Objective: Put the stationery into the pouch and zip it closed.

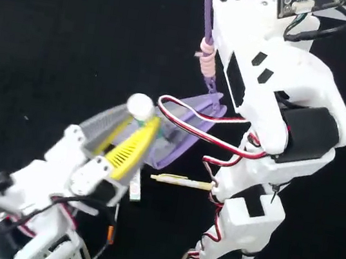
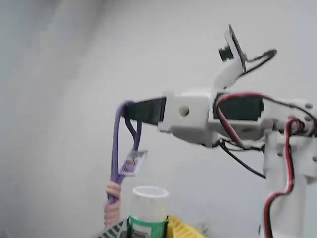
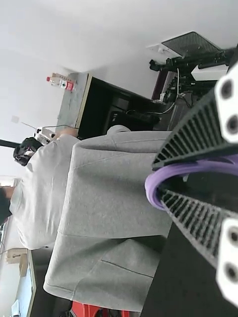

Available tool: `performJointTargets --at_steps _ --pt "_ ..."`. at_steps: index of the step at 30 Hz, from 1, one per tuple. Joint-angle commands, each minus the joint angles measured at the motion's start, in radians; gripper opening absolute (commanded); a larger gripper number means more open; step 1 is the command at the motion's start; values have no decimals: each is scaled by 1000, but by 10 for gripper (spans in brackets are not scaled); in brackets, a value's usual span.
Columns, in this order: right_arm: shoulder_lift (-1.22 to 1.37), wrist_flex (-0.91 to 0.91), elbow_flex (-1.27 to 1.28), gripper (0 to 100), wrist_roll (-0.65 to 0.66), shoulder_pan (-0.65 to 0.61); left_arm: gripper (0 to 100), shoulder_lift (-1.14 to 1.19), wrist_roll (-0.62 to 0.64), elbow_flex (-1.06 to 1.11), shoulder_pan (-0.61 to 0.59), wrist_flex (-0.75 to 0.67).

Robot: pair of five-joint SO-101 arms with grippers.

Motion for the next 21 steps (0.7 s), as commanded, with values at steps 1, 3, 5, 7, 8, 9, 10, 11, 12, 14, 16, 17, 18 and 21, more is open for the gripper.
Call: performJointTargets --at_steps 1,3,5,7,8,9,10,11,12,14,16,17,18,21 --pt "-7 -28 -19 12 -9 -8 34 0 6 31 119 0" --pt "-7 -28 -19 12 -9 -8 32 2 5 50 166 -23" --pt "-8 -28 -19 12 -9 -6 33 2 5 101 174 -87" --pt "-13 -25 -19 12 -8 -6 33 2 -6 165 154 -181" --pt "-13 -23 -19 12 -8 -6 30 2 -32 202 136 -235" --pt "-13 -23 -19 12 -8 -6 30 2 -66 243 120 -288" --pt "-13 -23 -19 12 -8 -6 30 2 -100 282 108 -333" --pt "-13 -23 -19 12 -8 -6 30 2 -129 317 96 -371" --pt "-13 -23 -19 12 -8 -6 30 2 -155 351 87 -400" --pt "-13 -23 -19 12 -8 -6 30 2 -201 403 71 -448" --pt "-13 -23 -19 12 -6 -6 30 2 -241 435 58 -485" --pt "-13 -23 -19 12 -5 -6 30 2 -256 446 48 -497" --pt "-13 -23 -19 12 -5 -6 30 2 -269 455 39 -503" --pt "-13 -23 -19 12 -3 -6 30 2 -275 463 -1 -474"
